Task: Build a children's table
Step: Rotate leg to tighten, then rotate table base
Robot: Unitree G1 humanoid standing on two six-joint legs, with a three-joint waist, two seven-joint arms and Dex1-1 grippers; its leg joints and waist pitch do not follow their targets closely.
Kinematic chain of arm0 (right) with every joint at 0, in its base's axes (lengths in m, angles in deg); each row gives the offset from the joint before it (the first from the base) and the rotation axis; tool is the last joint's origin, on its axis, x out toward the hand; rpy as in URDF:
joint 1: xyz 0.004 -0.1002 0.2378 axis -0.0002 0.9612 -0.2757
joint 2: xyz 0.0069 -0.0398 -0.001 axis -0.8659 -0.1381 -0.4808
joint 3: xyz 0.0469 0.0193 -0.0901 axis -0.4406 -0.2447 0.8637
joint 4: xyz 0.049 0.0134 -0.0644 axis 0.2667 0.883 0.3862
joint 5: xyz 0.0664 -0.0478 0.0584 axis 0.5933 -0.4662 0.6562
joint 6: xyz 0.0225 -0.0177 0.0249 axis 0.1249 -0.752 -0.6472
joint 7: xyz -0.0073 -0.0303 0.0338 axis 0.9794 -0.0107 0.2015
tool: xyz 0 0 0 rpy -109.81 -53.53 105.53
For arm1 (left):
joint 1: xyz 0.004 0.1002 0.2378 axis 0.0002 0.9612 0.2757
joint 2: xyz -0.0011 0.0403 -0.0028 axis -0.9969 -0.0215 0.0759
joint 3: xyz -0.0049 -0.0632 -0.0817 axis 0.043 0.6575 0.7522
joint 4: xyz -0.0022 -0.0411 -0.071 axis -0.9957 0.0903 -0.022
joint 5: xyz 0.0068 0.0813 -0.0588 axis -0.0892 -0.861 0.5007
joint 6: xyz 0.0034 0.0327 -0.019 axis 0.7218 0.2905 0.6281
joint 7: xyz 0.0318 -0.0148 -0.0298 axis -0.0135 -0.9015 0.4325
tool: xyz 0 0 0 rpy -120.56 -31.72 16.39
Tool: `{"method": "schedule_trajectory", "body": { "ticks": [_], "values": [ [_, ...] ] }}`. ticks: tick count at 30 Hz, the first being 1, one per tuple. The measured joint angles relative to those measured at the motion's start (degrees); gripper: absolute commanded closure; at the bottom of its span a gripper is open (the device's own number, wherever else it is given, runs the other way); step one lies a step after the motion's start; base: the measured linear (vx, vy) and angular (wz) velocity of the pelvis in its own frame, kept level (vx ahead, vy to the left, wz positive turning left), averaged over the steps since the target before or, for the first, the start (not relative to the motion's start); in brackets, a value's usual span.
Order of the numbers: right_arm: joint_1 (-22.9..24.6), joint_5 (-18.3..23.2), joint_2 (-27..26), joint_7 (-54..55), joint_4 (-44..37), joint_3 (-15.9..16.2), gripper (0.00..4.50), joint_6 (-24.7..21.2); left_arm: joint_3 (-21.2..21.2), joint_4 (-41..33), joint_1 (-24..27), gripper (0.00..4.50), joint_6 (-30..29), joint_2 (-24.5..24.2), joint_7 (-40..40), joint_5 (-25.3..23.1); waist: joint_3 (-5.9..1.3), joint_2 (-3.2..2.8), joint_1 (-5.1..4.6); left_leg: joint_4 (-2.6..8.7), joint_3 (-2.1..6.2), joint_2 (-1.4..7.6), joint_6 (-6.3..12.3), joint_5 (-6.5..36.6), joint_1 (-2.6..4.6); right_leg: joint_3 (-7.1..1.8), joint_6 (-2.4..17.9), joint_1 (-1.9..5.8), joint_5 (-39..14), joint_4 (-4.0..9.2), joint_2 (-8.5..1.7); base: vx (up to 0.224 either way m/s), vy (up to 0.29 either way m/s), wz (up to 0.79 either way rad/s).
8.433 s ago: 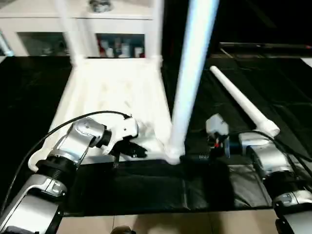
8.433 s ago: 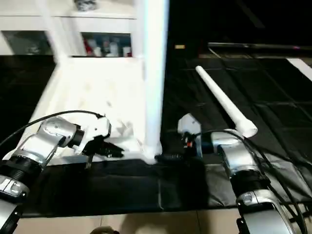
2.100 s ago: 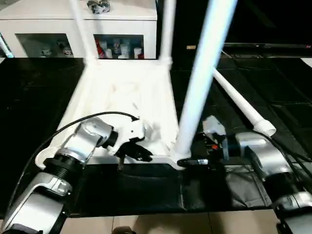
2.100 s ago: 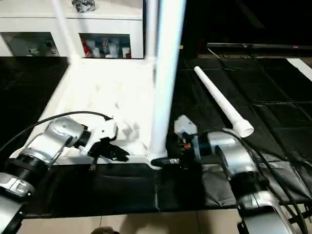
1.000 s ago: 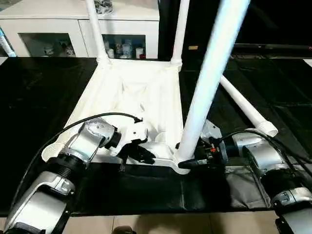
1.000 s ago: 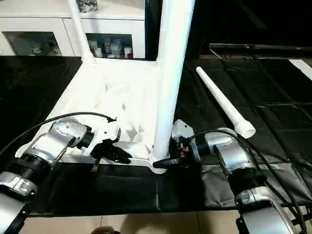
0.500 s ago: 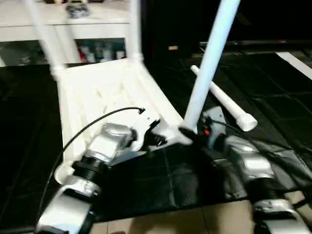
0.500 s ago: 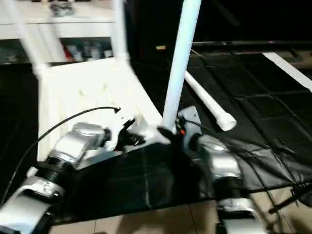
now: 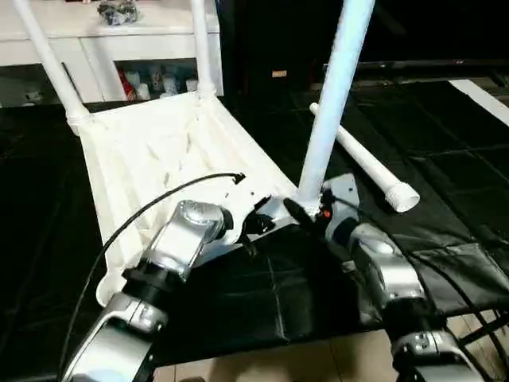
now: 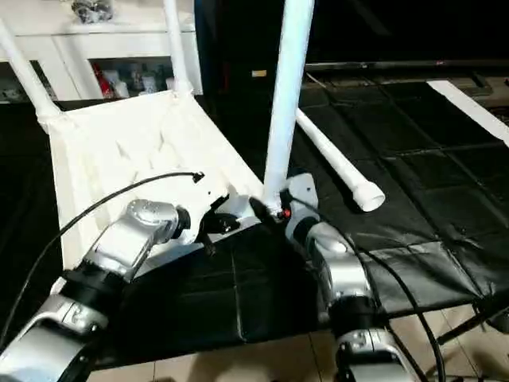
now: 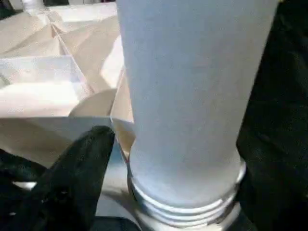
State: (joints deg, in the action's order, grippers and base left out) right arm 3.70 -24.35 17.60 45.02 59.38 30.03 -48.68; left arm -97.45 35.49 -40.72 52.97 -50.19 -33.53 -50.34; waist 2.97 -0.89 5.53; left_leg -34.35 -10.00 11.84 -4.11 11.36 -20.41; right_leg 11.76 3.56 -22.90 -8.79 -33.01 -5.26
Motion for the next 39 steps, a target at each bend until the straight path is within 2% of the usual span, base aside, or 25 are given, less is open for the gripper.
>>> {"method": "schedule_trajectory", "body": {
  "ticks": [3,6,7,11,13,18,22,24,26,28,31,34,36,38,39],
  "values": [
    [1.72,0.1,1.11,-1.17,-0.72,0.01,0.03,2.83,-0.79,-1.06,0.36,4.5,0.03,-0.06,0.5,0.01,0.01,-0.01,0.36,0.0,-0.01,0.0,0.01,0.0,-0.03,0.0,0.0,-0.05,0.0,-0.01,0.0,0.0,0.0,0.0],
    [3.92,1.94,3.92,-5.41,-3.68,-0.04,0.03,2.97,-1.41,-1.37,0.38,4.5,0.29,-0.44,1.13,0.14,0.03,-0.05,0.92,-0.02,-0.01,0.0,0.03,-0.01,-0.08,0.0,0.0,-0.07,0.0,0.0,-0.01,0.0,0.0,0.0],
    [4.54,2.88,4.9,-7.16,-4.69,-0.15,0.0,2.97,-1.43,-1.47,0.52,4.06,0.52,-0.54,1.35,0.34,0.03,-0.06,1.0,-0.02,-0.01,-0.01,0.03,-0.01,-0.08,0.0,0.0,-0.07,0.0,0.0,-0.01,0.0,0.0,0.0],
    [6.62,5.76,9.23,-13.16,-6.93,-1.92,0.0,4.42,-1.01,-2.95,0.63,3.9,1.5,-1.3,1.8,1.22,0.03,-0.06,1.09,-0.07,-0.01,0.0,0.03,-0.01,-0.02,0.0,0.0,0.0,0.01,-0.02,-0.01,0.0,0.0,0.0],
    [6.62,7.01,10.44,-14.43,-6.93,-2.99,0.0,4.55,-0.69,-4.18,0.63,3.53,1.97,-1.58,2.05,1.66,0.01,-0.03,1.02,-0.07,-0.01,0.0,0.01,0.0,0.1,0.0,0.0,0.11,0.01,-0.03,-0.01,0.0,0.0,0.0],
    [6.61,8.25,13.19,-15.78,-6.47,-5.28,0.0,5.69,-0.7,-5.72,0.84,3.52,4.01,-1.95,3.04,2.73,0.01,-0.04,0.89,-0.07,-0.02,-0.01,-0.01,0.0,0.23,0.01,-0.01,0.19,0.02,-0.04,0.0,0.0,0.0,0.0],
    [7.77,10.68,16.48,-21.79,-7.98,-4.96,0.0,2.89,0.18,-7.46,1.8,3.52,4.34,-3.62,4.31,4.53,0.0,-0.02,0.99,-0.07,-0.02,-0.02,0.07,-0.04,0.16,0.01,-0.03,0.18,0.01,-0.02,0.0,0.0,0.0,0.0],
    [10.06,12.98,18.31,-26.34,-11.42,-3.69,0.0,-1.52,1.29,-7.82,1.71,3.52,4.09,-4.12,5.1,5.81,0.0,-0.02,1.06,-0.09,-0.02,-0.03,0.14,-0.08,0.0,0.01,-0.03,0.04,0.02,-0.01,-0.01,0.0,0.0,0.0],
    [12.6,15.73,21.13,-32.02,-16.44,-1.96,0.0,-6.83,3.36,-8.21,1.26,3.52,4.08,-8.14,6.12,6.74,0.01,0.0,1.1,-0.07,0.01,0.02,0.16,-0.08,-0.06,0.02,-0.04,0.03,0.0,-0.02,0.04,0.0,0.0,0.0],
    [13.06,16.74,21.91,-33.47,-18.36,-1.85,0.0,-8.94,5.48,-8.06,-0.04,3.52,4.1,-11.68,6.19,6.47,0.01,0.0,0.79,-0.07,0.01,0.02,0.15,-0.08,-0.03,0.01,-0.04,0.06,0.01,-0.03,0.07,0.0,0.0,0.0],
    [12.9,16.98,20.28,-33.85,-21.78,1.15,0.0,-10.15,7.28,-8.32,-1.57,3.52,4.92,-17.48,6.35,5.26,0.0,-0.01,0.53,-0.06,0.04,0.01,-0.14,0.08,0.33,0.02,-0.04,0.24,0.01,-0.04,0.08,0.0,0.0,0.0],
    [11.81,14.96,15.58,-31.56,-22.27,5.81,0.0,-10.16,7.77,-9.33,-0.82,3.52,4.86,-25.9,8.05,2.84,0.0,-0.02,0.05,-0.05,0.13,0.0,-0.18,0.1,0.33,0.05,-0.04,0.23,0.02,-0.03,0.1,0.0,0.0,0.0],
    [10.97,13.23,13.94,-29.8,-21.76,7.69,0.0,-10.23,8.08,-9.45,-0.16,3.82,4.58,-29.49,8.33,1.15,0.0,-0.02,0.1,-0.06,0.13,-0.04,-0.18,0.1,0.27,0.02,-0.04,0.23,0.01,0.0,0.06,0.0,0.0,0.0],
    [8.05,10.39,11.5,-26.58,-20.14,9.82,0.0,-10.2,7.51,-8.27,0.76,3.89,3.92,-35.2,8.44,-2.05,0.03,0.11,0.1,-0.06,0.14,-0.05,-0.18,0.11,0.24,0.01,-0.04,0.22,0.01,0.01,0.06,0.0,0.0,0.0],
    [7.58,9.65,11.12,-26.15,-19.73,10.19,0.0,-10.13,7.5,-7.95,0.87,4.0,3.57,-36.27,8.41,-2.88,0.01,0.13,0.41,-0.07,0.17,-0.06,-0.18,0.11,0.24,0.01,-0.05,0.26,0.0,0.02,0.04,0.0,0.0,0.0]
  ]
}}
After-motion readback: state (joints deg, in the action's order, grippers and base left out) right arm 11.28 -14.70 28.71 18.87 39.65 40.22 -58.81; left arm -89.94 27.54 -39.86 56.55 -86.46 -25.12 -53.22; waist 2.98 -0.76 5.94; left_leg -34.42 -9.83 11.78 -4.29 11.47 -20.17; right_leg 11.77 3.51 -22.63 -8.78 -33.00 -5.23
